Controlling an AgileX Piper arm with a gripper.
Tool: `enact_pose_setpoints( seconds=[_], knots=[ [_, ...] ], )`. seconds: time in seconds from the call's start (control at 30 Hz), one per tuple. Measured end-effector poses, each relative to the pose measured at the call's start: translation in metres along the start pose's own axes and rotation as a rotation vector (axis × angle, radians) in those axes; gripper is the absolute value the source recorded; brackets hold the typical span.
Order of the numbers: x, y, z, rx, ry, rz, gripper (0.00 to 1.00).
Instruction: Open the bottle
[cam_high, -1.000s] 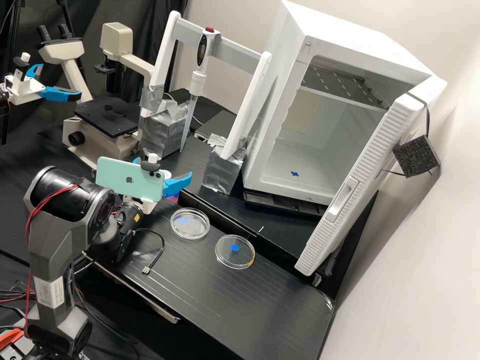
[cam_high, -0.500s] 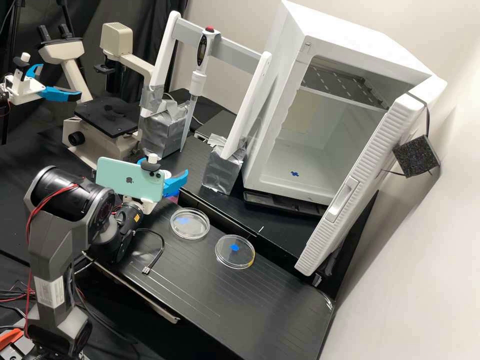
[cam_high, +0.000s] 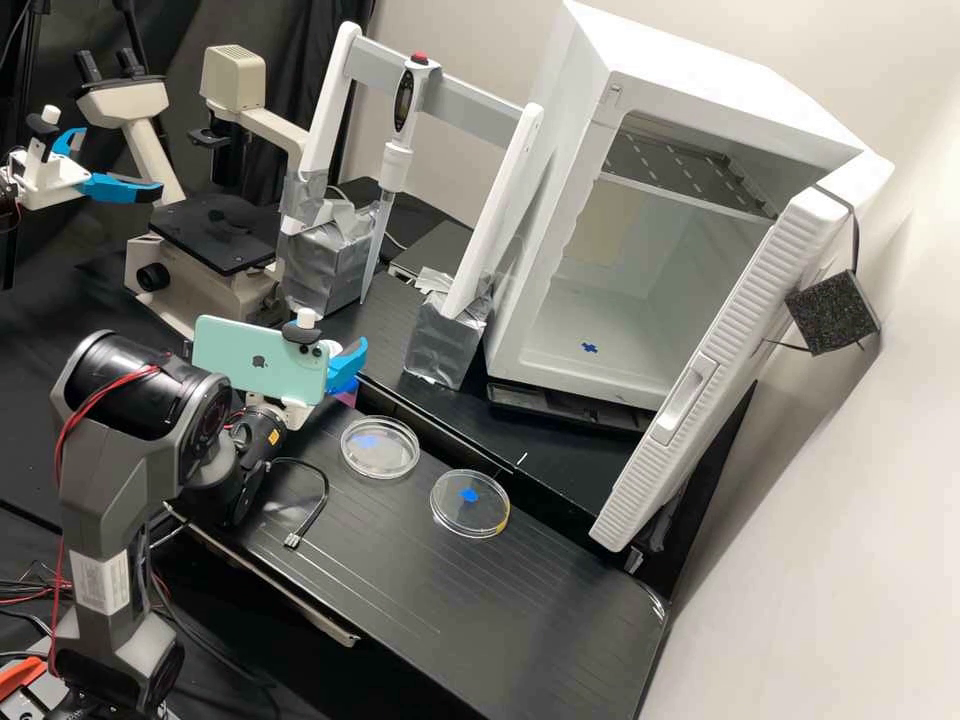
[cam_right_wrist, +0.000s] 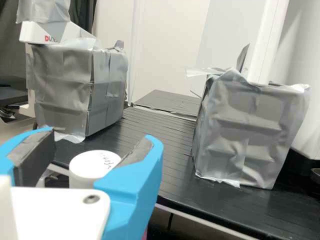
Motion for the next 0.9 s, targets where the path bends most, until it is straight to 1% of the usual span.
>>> enact_pose_setpoints(
  seconds=[0.57,0.9],
  knots=[
    [0.0000,0.0000,0.0000,0.000,0.000,0.000,0.00],
    [0.0000,0.0008,0.0010,0.005,-0.011,0.008,0.00]
  ],
)
